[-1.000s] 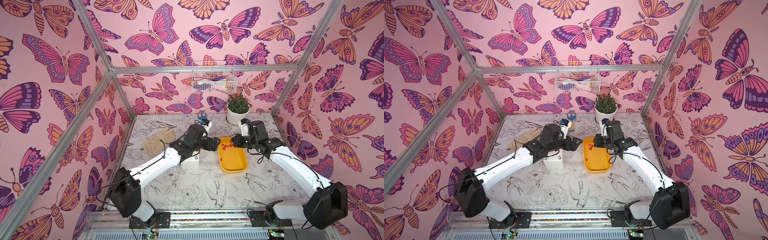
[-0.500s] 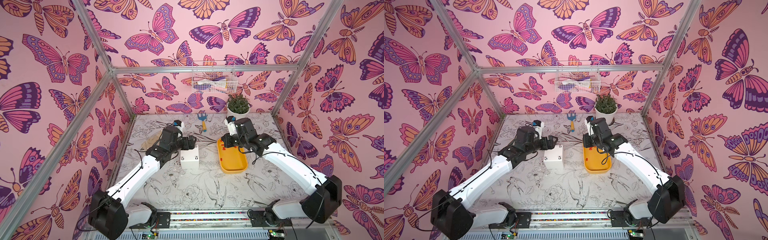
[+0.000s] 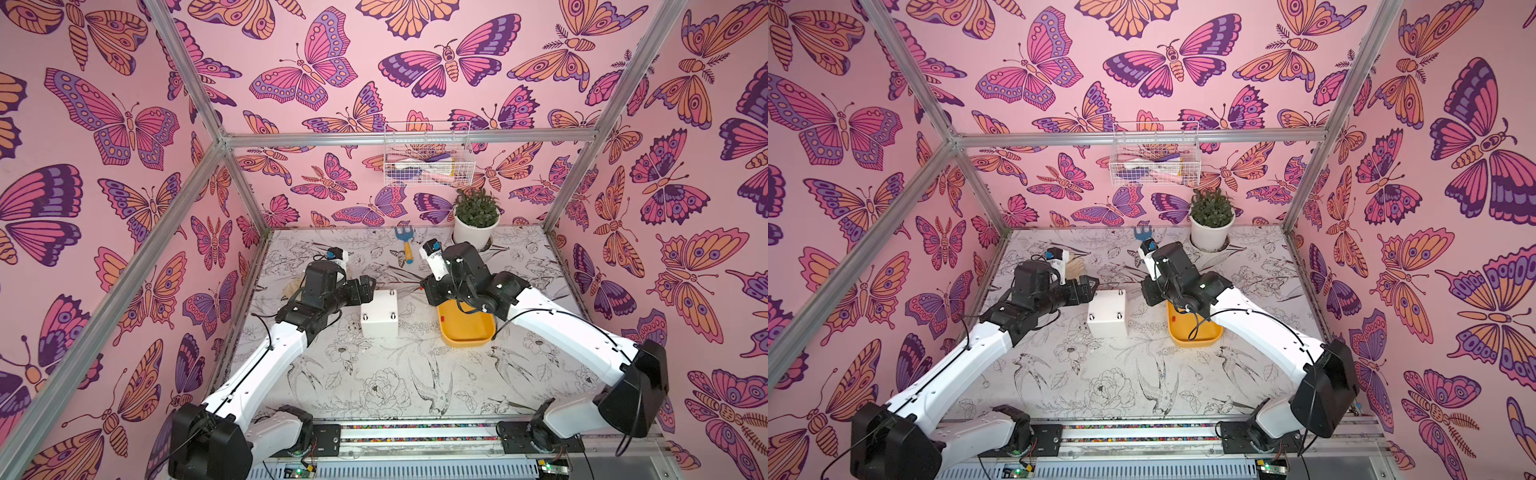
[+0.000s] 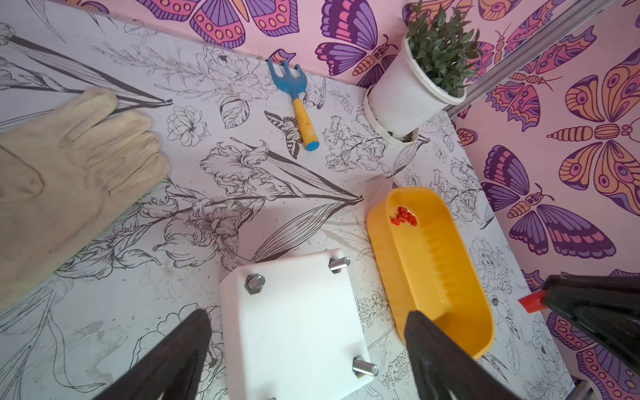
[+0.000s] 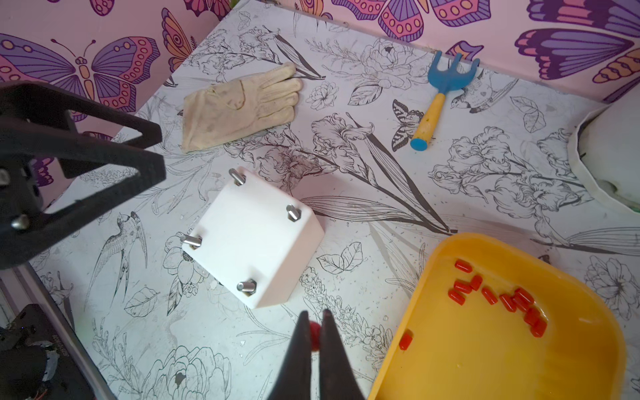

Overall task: Cover the protruding screws with screw protection sleeves
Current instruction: Attach the screw protection sleeve to the screw.

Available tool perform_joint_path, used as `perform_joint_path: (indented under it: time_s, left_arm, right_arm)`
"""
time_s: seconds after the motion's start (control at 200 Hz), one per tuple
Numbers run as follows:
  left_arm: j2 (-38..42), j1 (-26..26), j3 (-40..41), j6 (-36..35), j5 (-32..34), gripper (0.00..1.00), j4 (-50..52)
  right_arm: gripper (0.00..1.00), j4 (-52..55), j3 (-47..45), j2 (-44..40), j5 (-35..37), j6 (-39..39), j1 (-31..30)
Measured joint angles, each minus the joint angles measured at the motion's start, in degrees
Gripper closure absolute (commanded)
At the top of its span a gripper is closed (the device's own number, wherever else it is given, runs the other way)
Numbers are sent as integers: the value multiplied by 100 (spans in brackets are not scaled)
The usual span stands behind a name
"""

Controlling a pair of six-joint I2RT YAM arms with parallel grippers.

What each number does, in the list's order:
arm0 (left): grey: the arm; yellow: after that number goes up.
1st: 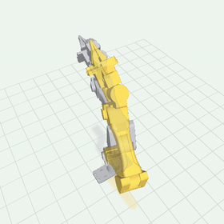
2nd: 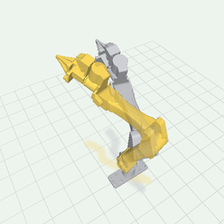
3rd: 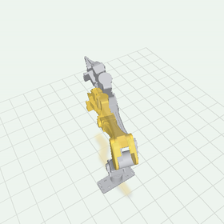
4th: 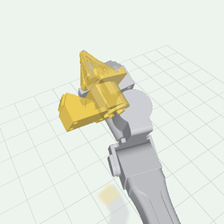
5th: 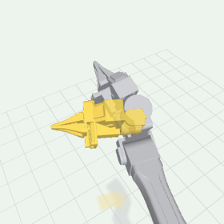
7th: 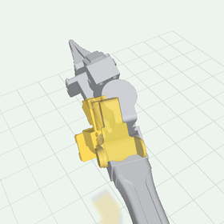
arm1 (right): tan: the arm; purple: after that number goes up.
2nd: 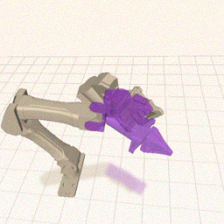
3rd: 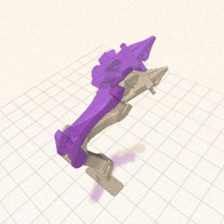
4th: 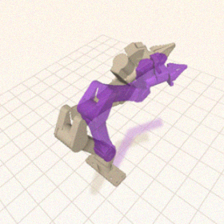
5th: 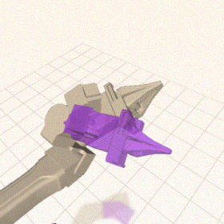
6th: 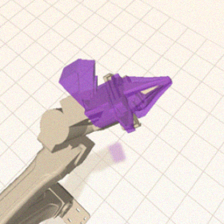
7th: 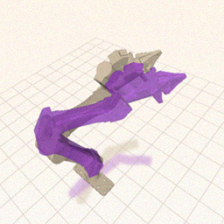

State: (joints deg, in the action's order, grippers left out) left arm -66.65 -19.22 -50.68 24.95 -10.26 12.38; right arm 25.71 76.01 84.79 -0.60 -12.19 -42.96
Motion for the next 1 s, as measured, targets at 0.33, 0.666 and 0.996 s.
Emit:
perform_joint_path:
  time_s: [0.33,0.666,0.996]
  left_arm:
    - [-17,243,221,94,-291,10,-210]
    - [-17,282,306,221,-514,9,-413]
    - [-22,282,321,282,-691,9,-546]
  right_arm:
    - [91,-72,367,479,168,74,-446]
    - [90,-109,409,791,273,118,-748]
    - [90,-109,409,857,304,160,-820]
